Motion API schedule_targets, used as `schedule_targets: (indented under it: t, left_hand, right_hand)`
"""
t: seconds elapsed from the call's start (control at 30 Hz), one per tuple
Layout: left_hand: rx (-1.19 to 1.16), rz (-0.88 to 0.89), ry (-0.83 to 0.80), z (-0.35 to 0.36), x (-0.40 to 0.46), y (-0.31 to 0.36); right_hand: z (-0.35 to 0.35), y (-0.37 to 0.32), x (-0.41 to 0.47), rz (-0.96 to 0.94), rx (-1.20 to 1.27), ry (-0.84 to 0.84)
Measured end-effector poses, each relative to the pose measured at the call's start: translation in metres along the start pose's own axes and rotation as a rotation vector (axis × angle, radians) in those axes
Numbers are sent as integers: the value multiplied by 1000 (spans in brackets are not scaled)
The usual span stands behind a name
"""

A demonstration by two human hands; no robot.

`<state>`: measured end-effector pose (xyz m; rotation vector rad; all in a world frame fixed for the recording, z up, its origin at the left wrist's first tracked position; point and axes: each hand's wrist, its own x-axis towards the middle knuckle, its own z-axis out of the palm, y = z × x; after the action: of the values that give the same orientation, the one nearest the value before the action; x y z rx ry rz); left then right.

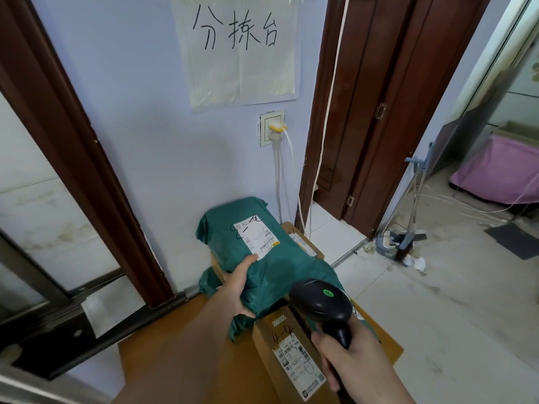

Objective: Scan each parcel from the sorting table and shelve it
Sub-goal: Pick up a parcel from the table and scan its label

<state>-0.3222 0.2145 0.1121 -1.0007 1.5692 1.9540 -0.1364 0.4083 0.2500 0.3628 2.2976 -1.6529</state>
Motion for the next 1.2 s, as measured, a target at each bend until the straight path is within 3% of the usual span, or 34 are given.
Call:
schedule_targets:
  t: [0.67, 1.2]
  left_hand:
    - [-182, 54, -45, -18, -21, -14]
    - [261, 202, 27, -76, -38, 27]
  right_hand:
    - [4, 5, -29, -42, 6, -4]
    - [13, 5, -54, 15, 54, -9]
